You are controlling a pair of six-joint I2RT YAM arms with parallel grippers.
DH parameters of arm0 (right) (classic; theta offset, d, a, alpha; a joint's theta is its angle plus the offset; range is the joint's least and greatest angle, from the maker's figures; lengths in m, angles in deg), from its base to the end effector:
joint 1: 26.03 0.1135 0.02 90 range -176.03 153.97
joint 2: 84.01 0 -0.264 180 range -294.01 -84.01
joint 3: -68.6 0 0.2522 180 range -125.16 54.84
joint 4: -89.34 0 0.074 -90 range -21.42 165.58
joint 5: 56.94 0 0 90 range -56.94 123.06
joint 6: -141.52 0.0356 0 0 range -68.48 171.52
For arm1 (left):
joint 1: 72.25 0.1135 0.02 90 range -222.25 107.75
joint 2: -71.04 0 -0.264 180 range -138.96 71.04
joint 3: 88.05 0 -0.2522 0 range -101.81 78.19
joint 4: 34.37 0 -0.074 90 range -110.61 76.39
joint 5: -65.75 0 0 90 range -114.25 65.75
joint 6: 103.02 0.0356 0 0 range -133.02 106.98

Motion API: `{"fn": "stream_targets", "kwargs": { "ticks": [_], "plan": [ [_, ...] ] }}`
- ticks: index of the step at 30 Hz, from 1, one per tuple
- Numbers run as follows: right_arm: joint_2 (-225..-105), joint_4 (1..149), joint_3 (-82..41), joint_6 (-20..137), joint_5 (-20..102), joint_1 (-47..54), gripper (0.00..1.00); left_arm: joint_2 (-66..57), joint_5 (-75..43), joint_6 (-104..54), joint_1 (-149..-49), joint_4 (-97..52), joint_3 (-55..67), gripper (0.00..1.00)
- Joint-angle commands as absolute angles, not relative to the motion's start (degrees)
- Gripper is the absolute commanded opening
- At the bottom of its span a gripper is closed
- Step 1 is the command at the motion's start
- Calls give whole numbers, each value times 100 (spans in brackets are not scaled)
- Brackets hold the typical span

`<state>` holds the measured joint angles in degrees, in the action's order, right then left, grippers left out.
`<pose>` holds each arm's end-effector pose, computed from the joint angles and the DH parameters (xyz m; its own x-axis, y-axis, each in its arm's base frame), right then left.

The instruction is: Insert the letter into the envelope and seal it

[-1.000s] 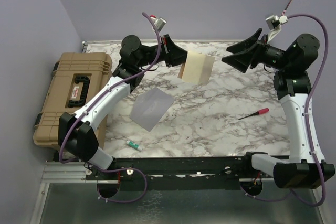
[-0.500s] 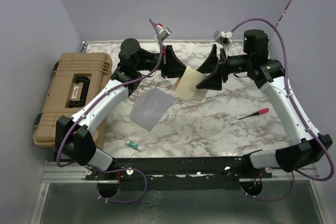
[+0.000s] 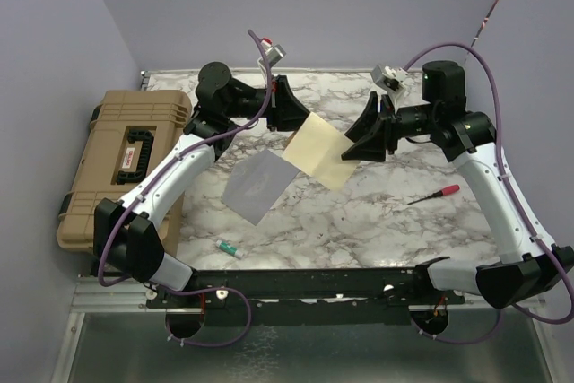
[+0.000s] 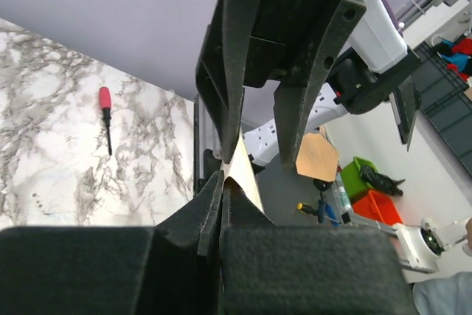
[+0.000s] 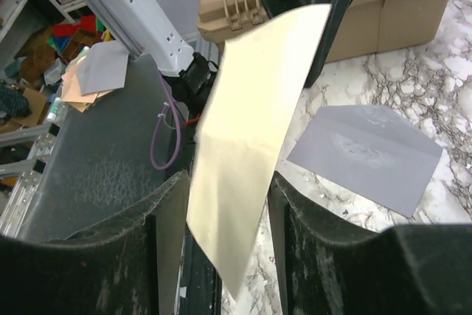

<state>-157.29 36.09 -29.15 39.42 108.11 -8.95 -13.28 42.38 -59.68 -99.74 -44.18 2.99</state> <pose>0.2255 0.1053 0.4308 -0.2644 -0.1378 -0.9545 -0.9620 -0.0317 0.2711 0.2782 -0.1816 0.4186 -0.5548 -0.0365 -0.8312 0.8279 -0.1239 -0.5471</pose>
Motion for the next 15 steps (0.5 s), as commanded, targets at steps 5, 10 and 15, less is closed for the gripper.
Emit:
{"fn": "stream_targets", "kwargs": {
  "ticks": [5,10,15],
  "plan": [
    [-15723,3260,-2853,3759,10598,-900,33,-1337,4297,-5908,-9774,-4321,17,0],
    [-15905,3330,-3077,3912,10593,-904,15,-1328,4345,-5882,-9762,-4324,6,0],
    [-16049,3333,-3173,3976,10669,-902,35,-1246,4433,-5757,-9731,-4325,14,0]
  ]
}}
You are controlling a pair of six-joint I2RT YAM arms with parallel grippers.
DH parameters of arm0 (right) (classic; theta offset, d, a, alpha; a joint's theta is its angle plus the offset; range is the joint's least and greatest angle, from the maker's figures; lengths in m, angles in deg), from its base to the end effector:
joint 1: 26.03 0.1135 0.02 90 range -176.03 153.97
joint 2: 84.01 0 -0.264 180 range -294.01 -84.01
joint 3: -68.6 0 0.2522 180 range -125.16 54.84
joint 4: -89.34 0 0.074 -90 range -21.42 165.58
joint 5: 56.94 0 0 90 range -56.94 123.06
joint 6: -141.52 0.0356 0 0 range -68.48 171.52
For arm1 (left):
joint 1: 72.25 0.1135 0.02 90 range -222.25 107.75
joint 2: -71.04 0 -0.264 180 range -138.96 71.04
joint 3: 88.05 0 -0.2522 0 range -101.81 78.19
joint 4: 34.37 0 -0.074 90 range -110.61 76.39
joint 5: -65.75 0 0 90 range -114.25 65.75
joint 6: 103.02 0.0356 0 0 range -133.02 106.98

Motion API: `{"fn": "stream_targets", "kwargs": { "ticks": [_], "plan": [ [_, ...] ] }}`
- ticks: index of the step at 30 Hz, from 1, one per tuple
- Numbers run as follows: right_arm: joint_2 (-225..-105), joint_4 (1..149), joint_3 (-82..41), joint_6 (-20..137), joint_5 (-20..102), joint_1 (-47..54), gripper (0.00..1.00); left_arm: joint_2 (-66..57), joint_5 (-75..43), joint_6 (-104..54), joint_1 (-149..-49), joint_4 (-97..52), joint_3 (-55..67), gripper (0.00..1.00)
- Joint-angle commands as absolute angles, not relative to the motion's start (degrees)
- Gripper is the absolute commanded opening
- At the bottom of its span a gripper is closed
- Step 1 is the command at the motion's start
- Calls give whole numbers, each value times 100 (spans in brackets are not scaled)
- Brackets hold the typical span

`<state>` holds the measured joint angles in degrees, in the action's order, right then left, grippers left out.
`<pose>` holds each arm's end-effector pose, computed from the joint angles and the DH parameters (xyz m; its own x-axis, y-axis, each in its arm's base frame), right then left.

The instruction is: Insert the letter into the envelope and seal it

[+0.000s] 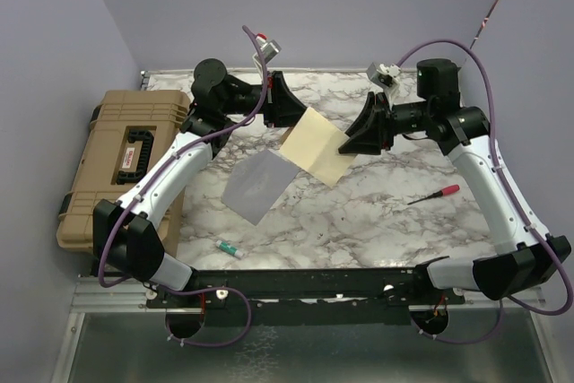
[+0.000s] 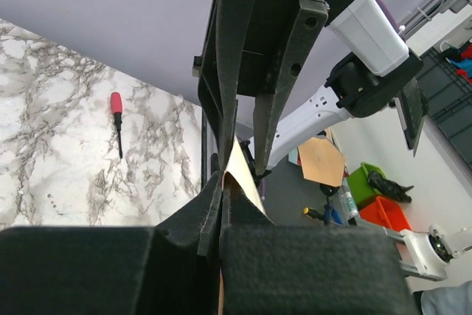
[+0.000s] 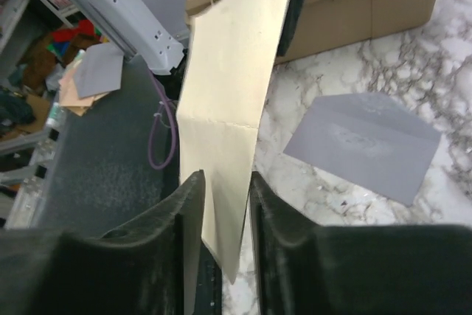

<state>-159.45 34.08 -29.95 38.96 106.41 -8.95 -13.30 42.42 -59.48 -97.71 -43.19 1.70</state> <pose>0.2355 0.1081 0.4232 -0.3096 -0.1603 -0.9373 -0.9496 0.0008 0.3135 0.2839 -0.1714 0.4246 -0.5465 -0.0578 -0.8355 0.8360 -0.0959 -0.5402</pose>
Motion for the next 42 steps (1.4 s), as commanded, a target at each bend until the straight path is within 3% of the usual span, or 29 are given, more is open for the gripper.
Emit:
{"fn": "stream_targets", "kwargs": {
  "ticks": [1,6,9,12,14,19,23,26,28,30,35,42],
  "plan": [
    [-16062,3371,-3174,4007,10702,-905,39,-1221,4455,-5713,-9730,-4324,29,0],
    [-16115,3757,-3112,4345,11016,-905,38,-1135,4486,-5579,-9730,-4323,110,0],
    [-16135,4045,-3006,4623,11158,-899,25,-1112,4484,-5550,-9733,-4320,144,0],
    [-16131,4121,-2942,4676,11056,-907,3,-1075,4476,-5462,-9723,-4316,153,0],
    [-16098,4237,-2888,4750,10969,-903,0,-1047,4437,-5384,-9707,-4292,183,0],
    [-15964,4437,-2774,4859,10347,-899,0,-882,4542,-4945,-9440,-3826,441,22],
    [-15864,4602,-2742,5100,9027,-905,0,-663,4333,-3633,-8713,-2226,603,33],
    [-15851,4897,-2679,5502,7932,-901,0,-486,3030,-2578,-8475,-996,513,55],
    [-15905,4915,-2700,5581,7409,-904,0,-424,2187,-2375,-8479,-815,487,60],
    [-15983,4836,-2749,5598,7190,-902,0,-432,2107,-2350,-8510,-795,386,69],
    [-16157,4807,-2887,5683,7888,-903,0,-422,2185,-2216,-8925,-786,155,84],
    [-16130,4914,-2895,5666,9392,-856,0,-378,1561,-1063,-10393,-850,216,90]
  ]
}}
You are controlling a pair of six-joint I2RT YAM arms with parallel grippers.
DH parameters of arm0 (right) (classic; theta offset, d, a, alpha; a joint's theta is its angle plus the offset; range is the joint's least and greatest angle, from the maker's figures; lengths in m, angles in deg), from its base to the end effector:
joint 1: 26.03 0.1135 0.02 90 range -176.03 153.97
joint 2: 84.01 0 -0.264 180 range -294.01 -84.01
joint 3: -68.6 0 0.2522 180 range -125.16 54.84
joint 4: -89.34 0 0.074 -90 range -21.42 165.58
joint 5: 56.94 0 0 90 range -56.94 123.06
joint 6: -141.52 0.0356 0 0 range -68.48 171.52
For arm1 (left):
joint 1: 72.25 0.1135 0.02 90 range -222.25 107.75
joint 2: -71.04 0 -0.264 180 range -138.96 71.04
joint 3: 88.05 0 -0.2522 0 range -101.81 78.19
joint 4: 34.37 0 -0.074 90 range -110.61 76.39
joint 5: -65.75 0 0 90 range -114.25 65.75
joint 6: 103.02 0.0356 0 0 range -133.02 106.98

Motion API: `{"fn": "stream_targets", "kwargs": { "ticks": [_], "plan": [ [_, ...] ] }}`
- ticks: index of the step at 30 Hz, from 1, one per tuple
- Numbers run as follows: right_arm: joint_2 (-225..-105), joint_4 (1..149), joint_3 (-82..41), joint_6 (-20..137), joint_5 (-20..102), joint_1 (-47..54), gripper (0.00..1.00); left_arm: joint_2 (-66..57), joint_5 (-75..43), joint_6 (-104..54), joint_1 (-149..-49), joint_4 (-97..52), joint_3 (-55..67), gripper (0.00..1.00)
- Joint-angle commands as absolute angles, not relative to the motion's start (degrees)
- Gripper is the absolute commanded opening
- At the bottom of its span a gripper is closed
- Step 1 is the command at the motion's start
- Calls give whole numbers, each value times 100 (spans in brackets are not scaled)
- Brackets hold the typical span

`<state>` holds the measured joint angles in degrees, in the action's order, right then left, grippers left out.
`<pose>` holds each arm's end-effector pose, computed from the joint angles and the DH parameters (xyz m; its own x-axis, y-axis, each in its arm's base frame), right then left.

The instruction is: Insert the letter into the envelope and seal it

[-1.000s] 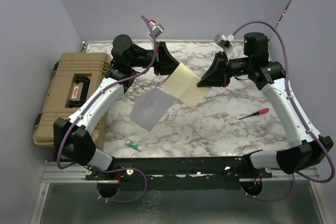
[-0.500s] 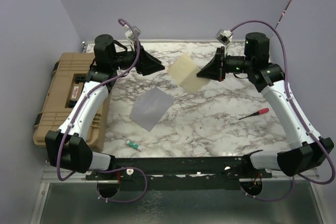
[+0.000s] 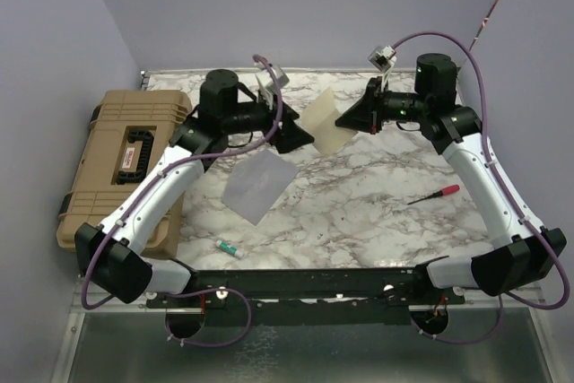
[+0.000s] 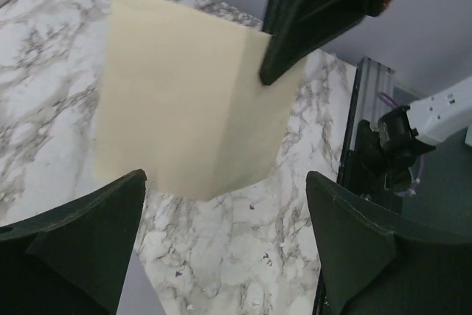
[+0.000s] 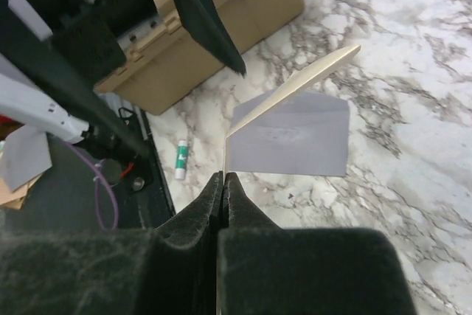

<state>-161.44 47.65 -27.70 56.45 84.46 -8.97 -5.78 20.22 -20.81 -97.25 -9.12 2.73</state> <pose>0.2690 0.1116 0.4154 -0.4443 -0.0803 -0.8923 -0.8366 0.3935 0.3812 0.2641 -0.1507 0.4026 -0.3245 0.0446 -0.9448 0.8848 0.3675 -0.2865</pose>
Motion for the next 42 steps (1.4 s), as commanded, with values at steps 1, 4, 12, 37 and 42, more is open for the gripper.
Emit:
{"fn": "stream_targets", "kwargs": {
  "ticks": [1,4,12,37,42],
  "plan": [
    [-16113,4905,-2909,5636,9586,-846,0,-370,1485,-894,-10490,-915,276,90],
    [-16053,4969,-2886,5602,10066,-828,0,-366,1470,-623,-10648,-1017,380,90],
    [-16027,4985,-2863,5481,10450,-809,0,-162,1812,-129,-10794,-1735,886,87],
    [-16393,4917,-3310,5984,9975,-801,0,-596,2580,-1354,-10642,-1834,646,0],
    [-16068,5543,-3037,6561,8870,-805,10,-714,2682,-1944,-10478,-1836,452,0]
  ]
}}
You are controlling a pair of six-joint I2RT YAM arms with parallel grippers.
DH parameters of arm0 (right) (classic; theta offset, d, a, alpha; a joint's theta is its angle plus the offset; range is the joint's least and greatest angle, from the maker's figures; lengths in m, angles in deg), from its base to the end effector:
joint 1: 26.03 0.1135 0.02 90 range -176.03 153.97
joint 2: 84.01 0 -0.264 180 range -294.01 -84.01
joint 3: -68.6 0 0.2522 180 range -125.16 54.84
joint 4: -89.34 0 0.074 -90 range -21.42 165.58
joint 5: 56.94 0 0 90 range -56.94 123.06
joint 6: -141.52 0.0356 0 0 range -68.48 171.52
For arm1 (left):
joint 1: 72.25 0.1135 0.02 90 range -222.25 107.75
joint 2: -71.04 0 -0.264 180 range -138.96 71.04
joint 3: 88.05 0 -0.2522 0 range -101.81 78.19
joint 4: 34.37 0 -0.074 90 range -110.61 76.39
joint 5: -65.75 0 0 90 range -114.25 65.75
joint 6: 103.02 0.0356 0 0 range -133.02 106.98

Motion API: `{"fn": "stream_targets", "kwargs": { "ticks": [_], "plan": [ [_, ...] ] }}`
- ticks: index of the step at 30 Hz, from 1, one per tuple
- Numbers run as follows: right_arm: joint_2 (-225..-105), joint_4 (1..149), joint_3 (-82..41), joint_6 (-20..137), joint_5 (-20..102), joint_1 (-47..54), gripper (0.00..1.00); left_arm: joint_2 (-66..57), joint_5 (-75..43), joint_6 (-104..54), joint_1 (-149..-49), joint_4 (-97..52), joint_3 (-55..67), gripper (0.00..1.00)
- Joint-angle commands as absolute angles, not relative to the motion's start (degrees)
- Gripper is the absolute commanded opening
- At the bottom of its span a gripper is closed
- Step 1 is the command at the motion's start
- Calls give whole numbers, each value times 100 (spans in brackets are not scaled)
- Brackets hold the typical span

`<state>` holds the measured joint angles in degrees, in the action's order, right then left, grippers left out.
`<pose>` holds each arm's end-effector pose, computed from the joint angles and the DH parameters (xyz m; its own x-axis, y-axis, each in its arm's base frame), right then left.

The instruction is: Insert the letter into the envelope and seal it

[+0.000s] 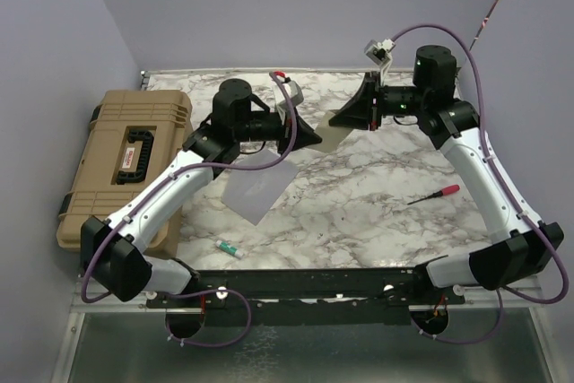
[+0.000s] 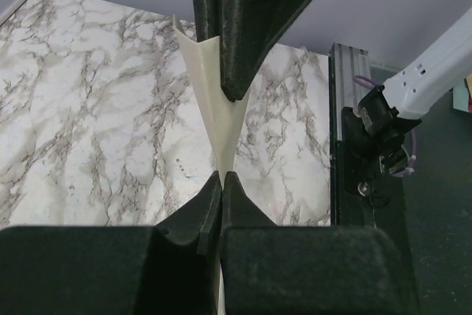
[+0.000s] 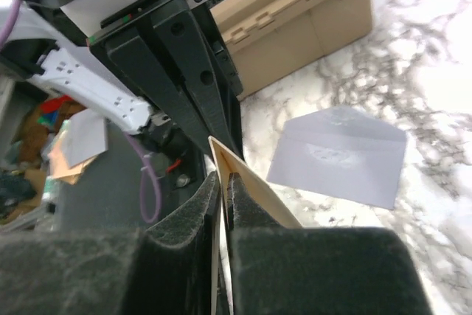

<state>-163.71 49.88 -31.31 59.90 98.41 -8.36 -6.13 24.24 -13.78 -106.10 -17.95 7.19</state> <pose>0.2697 0.1199 0.4311 -0.4484 -0.0790 -0.8903 -0.8883 0.1501 0.4340 0.2408 -0.1936 0.3892 -0.1405 0.0837 -0.9865 0.9819 0.1394 -0.1280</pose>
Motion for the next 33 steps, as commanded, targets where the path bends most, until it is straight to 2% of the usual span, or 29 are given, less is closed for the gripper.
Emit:
{"fn": "stream_targets", "kwargs": {
  "ticks": [1,2,6,8,11,14,16,19,22,25,28,29,33],
  "plan": [
    [-15968,5680,-2952,6654,8541,-809,17,-735,2690,-2070,-10463,-1841,415,0],
    [-15855,5832,-2860,6762,8277,-814,23,-761,2693,-2193,-10456,-1841,380,0],
    [-15404,6486,-2416,7271,7392,-814,61,-781,2626,-2699,-10453,-2016,357,0],
    [-15178,6906,-2105,7559,7112,-811,75,-748,2578,-2974,-10452,-2203,378,0],
    [-14809,7704,-1487,7999,6731,-815,89,-643,2361,-3580,-10451,-2698,458,0],
    [-14560,8209,-983,8425,6281,-813,98,-552,2026,-4483,-10457,-3445,578,0],
    [-14554,8287,-895,8648,6381,-813,99,-484,1773,-5121,-10458,-3926,744,0],
    [-14743,8628,-848,9196,7144,-802,99,-424,1525,-5640,-10489,-4354,959,0],
    [-14914,9478,-681,9793,7761,-802,99,-407,1398,-5849,-10512,-4538,1016,0],
    [-14932,9999,-529,10162,7813,-806,96,-385,1391,-5855,-10512,-4610,1017,0],
    [-14976,10133,-576,10309,7809,-807,85,-378,1395,-5880,-10518,-4661,1029,0],
    [-15001,10153,-599,10334,7821,-802,77,-378,1398,-5881,-10521,-4662,1040,0],
    [-15043,10386,-628,10452,7895,-808,63,-368,1367,-5875,-10521,-4674,1095,0]
  ]
}}
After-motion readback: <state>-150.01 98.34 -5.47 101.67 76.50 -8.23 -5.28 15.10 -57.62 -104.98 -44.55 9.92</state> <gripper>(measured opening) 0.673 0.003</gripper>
